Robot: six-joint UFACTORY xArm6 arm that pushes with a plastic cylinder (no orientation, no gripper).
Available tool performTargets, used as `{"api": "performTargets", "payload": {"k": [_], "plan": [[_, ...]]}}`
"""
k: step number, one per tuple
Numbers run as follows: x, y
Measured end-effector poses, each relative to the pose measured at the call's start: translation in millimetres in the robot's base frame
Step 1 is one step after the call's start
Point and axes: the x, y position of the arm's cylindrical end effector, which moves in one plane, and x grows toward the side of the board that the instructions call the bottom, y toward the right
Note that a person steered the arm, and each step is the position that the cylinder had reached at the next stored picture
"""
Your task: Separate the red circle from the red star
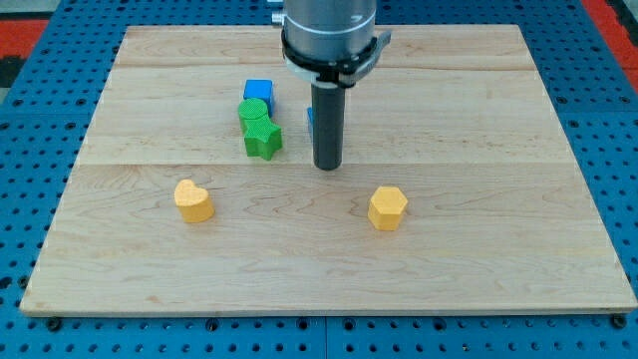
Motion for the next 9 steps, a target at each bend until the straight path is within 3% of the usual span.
{"api": "performTargets", "payload": {"k": [3, 7, 9], "plan": [[-53, 13], [-43, -24], [-59, -27]]}}
